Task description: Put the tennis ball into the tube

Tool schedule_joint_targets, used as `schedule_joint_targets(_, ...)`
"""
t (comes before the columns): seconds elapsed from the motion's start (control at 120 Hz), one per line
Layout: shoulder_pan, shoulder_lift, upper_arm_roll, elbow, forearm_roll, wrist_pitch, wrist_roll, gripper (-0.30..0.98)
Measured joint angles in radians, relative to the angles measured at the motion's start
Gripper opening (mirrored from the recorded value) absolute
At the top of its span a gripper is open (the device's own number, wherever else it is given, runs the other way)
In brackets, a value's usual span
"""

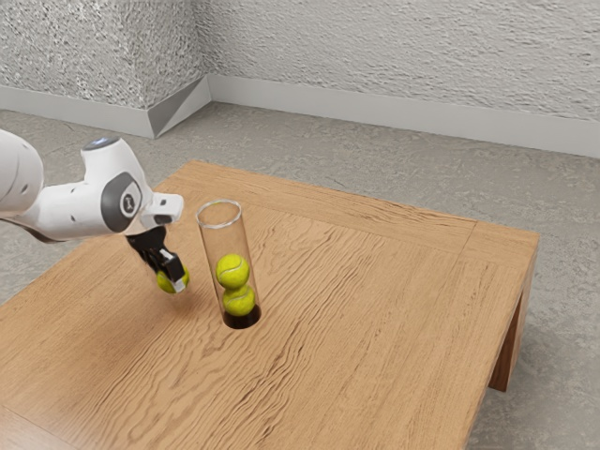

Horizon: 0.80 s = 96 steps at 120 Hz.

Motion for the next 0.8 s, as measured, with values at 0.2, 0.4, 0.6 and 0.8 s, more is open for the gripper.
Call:
schedule_joint_targets(0.2, 0.002, -0.193, -0.008, -0.031, 0.002, -0.011, 0.000, 0.38)
schedule_joint_targets(0.4, 0.015, -0.371, -0.090, -0.040, 0.003, -0.016, -0.002, 0.38)
schedule_joint_targets(0.6, -0.006, -0.460, -0.142, -0.067, 0.002, -0.018, -0.002, 0.40)
schedule_joint_targets(0.8, -0.015, -0.485, -0.160, -0.086, 0.000, -0.020, 0.000, 0.41)
